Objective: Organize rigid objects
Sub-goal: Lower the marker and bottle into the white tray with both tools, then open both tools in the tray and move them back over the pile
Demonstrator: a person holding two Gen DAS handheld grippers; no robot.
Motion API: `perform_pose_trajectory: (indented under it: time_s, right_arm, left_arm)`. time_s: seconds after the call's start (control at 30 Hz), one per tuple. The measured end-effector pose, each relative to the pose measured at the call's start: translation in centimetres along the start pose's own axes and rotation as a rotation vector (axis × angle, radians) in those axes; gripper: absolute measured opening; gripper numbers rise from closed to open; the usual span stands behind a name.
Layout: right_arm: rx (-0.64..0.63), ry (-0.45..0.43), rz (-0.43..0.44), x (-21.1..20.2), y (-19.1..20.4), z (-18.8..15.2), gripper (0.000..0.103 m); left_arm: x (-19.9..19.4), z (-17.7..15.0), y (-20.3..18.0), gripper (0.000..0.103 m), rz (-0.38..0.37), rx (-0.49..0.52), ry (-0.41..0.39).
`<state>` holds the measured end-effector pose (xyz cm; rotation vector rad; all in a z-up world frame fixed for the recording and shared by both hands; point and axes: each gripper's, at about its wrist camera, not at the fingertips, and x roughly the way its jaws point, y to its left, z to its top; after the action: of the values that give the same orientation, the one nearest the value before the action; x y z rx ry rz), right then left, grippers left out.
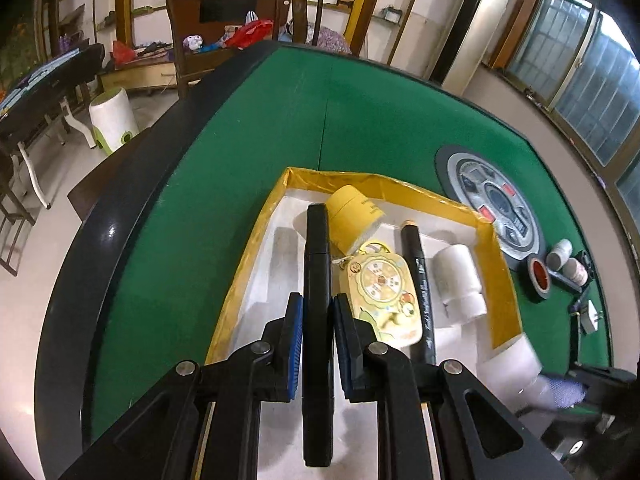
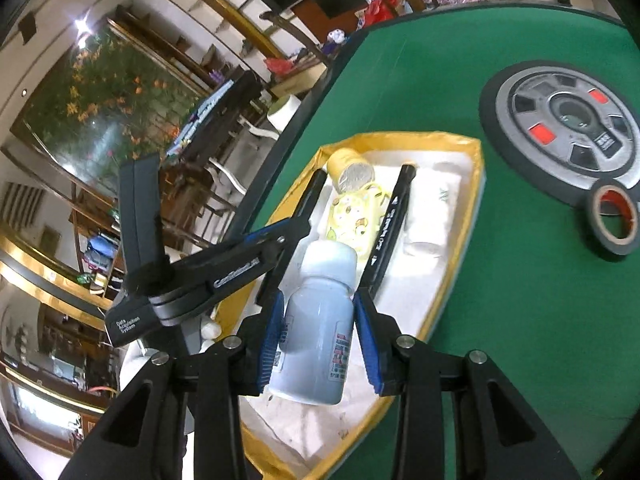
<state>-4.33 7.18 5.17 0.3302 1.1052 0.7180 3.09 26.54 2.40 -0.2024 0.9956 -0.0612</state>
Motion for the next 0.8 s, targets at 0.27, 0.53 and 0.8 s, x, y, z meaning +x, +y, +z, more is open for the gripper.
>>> perform_pose_trajectory:
  time_s: [0.27, 0.53, 0.8]
  right_arm:
    - [-0.001, 0.074, -0.017, 3.3, 0.9, 0.8, 0.035]
    - [-0.053, 0.18, -0.041, 7.2, 3.0, 1.6, 0.035]
    - [-0.05, 0.188, -0.114, 10.5, 4.4, 3.0, 0.034]
  left_arm:
    - [-1.9, 0.0, 0.2, 0.044, -0.027, -0.008, -0.021]
    - [-10.7, -3.2, 3.7, 0.064, -0.116, -0.114, -0.217]
    - [-13.9, -6.4, 6.0, 0.064, -0.14, -0.204, -0.265]
